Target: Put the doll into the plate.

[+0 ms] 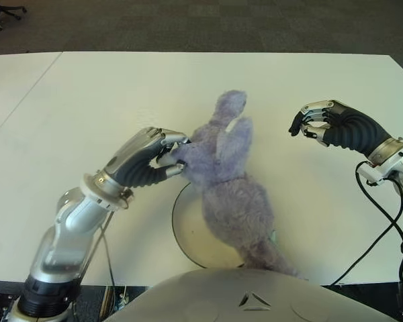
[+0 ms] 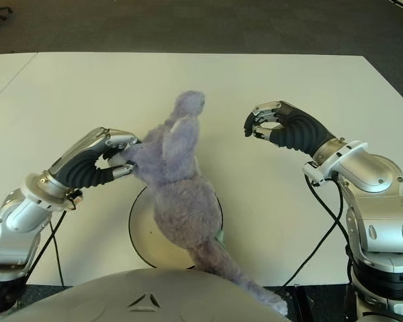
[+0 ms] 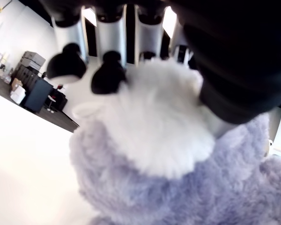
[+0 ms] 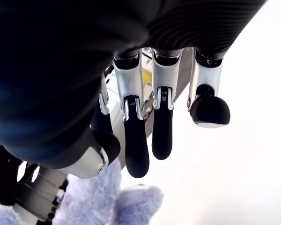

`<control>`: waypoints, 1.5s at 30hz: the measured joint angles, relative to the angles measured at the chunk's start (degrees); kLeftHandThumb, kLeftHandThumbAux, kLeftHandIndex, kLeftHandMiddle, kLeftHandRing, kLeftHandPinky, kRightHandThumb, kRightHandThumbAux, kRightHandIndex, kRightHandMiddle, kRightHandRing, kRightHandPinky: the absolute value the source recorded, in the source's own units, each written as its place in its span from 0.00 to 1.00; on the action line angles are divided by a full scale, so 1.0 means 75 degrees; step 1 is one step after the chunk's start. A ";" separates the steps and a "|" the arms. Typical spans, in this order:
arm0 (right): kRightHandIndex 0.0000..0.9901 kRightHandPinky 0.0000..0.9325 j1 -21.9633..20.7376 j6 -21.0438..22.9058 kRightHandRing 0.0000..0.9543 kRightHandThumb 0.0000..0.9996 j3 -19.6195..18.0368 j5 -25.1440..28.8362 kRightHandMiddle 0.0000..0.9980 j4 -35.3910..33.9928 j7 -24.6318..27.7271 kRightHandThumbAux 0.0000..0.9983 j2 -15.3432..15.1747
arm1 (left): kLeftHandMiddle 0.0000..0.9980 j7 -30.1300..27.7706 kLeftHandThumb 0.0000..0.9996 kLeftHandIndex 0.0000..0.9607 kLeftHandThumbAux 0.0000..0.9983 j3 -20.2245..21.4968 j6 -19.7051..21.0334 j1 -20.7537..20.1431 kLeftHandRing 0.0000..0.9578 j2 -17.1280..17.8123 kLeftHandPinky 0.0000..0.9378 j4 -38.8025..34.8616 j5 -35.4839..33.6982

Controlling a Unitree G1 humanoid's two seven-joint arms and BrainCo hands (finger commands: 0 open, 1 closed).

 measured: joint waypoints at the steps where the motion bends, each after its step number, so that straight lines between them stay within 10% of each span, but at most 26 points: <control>1: 0.44 0.84 -0.0007 0.0000 0.87 0.69 0.0000 0.0004 0.82 -0.0010 0.0000 0.72 -0.0017 | 0.80 0.0000 0.75 0.46 0.70 0.0032 -0.0024 0.0082 0.85 0.0000 0.90 -0.0010 -0.0005; 8: 0.44 0.83 0.0277 -0.0308 0.84 0.68 0.0238 -0.0108 0.80 -0.0460 -0.0189 0.72 0.0007 | 0.81 -0.0001 0.75 0.46 0.70 0.0150 -0.0369 0.0896 0.86 0.0000 0.90 -0.0188 -0.0060; 15: 0.44 0.88 0.1498 -0.1922 0.86 0.68 0.1213 -0.0455 0.82 -0.0482 -0.0387 0.73 0.0587 | 0.81 0.0002 0.75 0.46 0.70 0.0108 -0.0844 0.1233 0.86 -0.0082 0.90 -0.0082 -0.0026; 26: 0.44 0.93 0.1429 -0.2695 0.91 0.68 0.1668 -0.0745 0.86 -0.0094 -0.0391 0.73 0.0677 | 0.82 0.0097 0.75 0.46 0.70 0.0074 -0.1326 0.1471 0.87 -0.0331 0.90 0.0323 0.0191; 45: 0.44 0.90 0.1422 -0.2769 0.90 0.69 0.1936 -0.1073 0.85 0.0128 -0.0270 0.73 0.0600 | 0.77 -0.0269 0.72 0.46 0.70 0.0040 -0.1210 0.1385 0.79 -0.0132 0.76 0.0671 0.0499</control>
